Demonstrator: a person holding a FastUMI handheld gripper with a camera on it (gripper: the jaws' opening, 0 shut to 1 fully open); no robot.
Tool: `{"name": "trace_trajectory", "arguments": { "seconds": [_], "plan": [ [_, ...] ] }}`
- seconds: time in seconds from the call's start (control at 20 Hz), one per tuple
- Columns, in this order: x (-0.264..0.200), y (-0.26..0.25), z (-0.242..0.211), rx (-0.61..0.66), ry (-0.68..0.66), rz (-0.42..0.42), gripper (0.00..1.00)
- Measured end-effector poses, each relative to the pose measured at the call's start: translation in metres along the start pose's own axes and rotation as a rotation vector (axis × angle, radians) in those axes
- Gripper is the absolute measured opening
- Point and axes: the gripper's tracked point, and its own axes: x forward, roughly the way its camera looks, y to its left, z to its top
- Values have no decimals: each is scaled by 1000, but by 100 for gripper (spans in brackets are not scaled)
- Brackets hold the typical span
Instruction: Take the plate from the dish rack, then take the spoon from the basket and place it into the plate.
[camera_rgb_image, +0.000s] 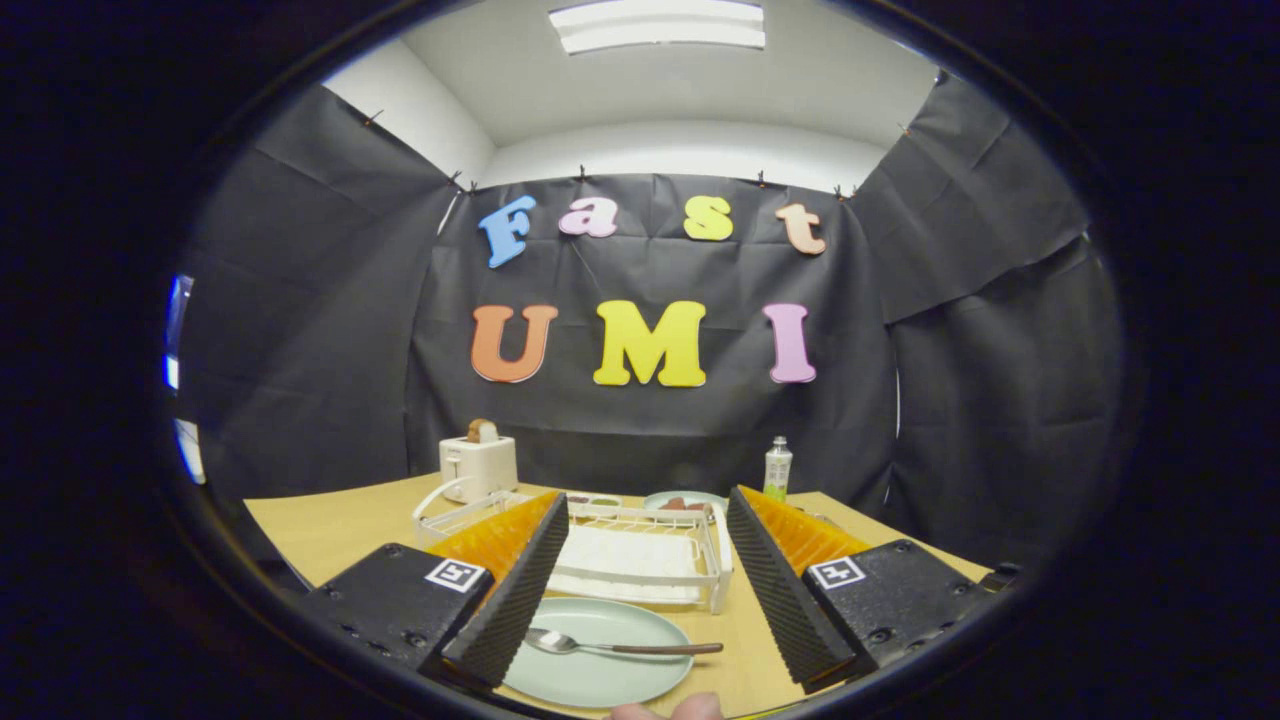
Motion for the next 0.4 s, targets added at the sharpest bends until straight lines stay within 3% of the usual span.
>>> {"name": "trace_trajectory", "arguments": {
  "seconds": [0.4],
  "plan": [
    [7,5,-3,-8,5,4,100]
  ]
}}
